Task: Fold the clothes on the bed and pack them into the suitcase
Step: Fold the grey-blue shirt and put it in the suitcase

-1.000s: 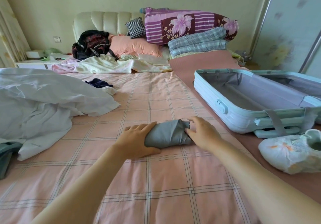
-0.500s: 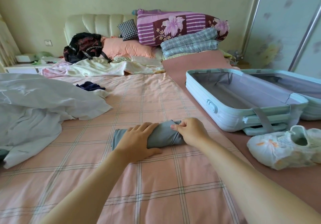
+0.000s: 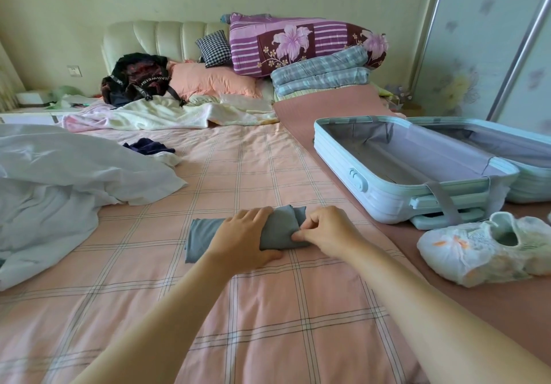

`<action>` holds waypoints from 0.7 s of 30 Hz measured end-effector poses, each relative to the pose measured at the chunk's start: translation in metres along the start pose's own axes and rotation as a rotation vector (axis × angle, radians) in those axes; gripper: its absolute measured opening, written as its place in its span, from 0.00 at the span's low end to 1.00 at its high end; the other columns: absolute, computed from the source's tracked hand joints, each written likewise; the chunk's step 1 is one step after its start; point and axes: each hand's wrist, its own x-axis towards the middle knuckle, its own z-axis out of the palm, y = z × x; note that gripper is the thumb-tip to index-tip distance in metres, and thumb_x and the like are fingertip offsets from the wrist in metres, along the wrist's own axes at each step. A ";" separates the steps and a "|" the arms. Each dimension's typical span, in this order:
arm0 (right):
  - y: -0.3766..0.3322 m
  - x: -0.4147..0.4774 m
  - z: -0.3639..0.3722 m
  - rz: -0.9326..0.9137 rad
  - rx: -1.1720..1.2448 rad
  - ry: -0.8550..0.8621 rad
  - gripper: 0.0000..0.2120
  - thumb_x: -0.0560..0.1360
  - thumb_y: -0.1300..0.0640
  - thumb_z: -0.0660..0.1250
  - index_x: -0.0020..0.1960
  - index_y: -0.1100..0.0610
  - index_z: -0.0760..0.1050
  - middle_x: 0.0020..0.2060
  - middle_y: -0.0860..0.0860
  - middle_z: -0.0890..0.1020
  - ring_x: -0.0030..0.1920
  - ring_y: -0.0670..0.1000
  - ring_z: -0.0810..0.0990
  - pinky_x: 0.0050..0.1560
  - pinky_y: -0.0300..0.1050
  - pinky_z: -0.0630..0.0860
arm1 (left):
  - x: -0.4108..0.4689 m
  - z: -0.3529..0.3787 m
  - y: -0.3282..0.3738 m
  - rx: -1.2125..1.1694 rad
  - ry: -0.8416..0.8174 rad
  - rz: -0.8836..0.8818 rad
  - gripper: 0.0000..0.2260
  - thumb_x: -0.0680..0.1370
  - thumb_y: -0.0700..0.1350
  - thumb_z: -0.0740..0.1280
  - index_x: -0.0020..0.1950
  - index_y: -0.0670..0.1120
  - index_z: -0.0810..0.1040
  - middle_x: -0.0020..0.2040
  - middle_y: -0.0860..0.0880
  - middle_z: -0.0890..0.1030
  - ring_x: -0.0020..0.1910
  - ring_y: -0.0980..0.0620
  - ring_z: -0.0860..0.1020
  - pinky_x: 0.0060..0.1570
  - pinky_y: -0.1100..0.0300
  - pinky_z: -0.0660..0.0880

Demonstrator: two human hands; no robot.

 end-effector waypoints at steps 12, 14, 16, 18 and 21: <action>0.000 -0.001 -0.010 -0.120 -0.424 0.047 0.08 0.70 0.51 0.69 0.49 0.44 0.77 0.50 0.43 0.78 0.56 0.50 0.76 0.61 0.49 0.71 | -0.003 0.004 -0.014 -0.019 -0.036 0.033 0.32 0.71 0.51 0.67 0.76 0.54 0.65 0.73 0.55 0.70 0.69 0.48 0.71 0.66 0.49 0.70; -0.019 -0.001 -0.004 -0.330 -0.505 0.107 0.25 0.68 0.51 0.63 0.65 0.51 0.73 0.65 0.51 0.72 0.68 0.55 0.68 0.71 0.53 0.63 | -0.004 0.004 -0.015 0.005 -0.034 0.062 0.34 0.71 0.51 0.67 0.77 0.53 0.64 0.75 0.54 0.68 0.72 0.48 0.68 0.68 0.50 0.68; -0.035 0.000 0.013 -0.457 -0.567 -0.049 0.40 0.66 0.53 0.62 0.78 0.55 0.59 0.79 0.55 0.56 0.79 0.57 0.52 0.79 0.53 0.50 | -0.008 0.000 -0.017 0.009 -0.054 0.060 0.36 0.72 0.51 0.67 0.79 0.53 0.60 0.77 0.54 0.64 0.74 0.50 0.65 0.70 0.52 0.64; -0.039 0.000 0.032 -0.423 -0.674 -0.251 0.48 0.69 0.55 0.65 0.82 0.53 0.43 0.81 0.53 0.44 0.81 0.53 0.41 0.80 0.53 0.45 | -0.012 -0.007 -0.022 0.006 -0.097 0.032 0.38 0.70 0.52 0.67 0.79 0.54 0.57 0.77 0.56 0.63 0.73 0.51 0.66 0.70 0.54 0.64; -0.032 0.006 0.041 -0.325 -0.644 -0.291 0.46 0.71 0.59 0.65 0.82 0.49 0.45 0.81 0.50 0.52 0.80 0.51 0.51 0.77 0.52 0.58 | -0.022 -0.017 -0.045 0.035 -0.163 -0.048 0.40 0.65 0.55 0.66 0.77 0.58 0.58 0.74 0.58 0.68 0.70 0.51 0.70 0.68 0.53 0.66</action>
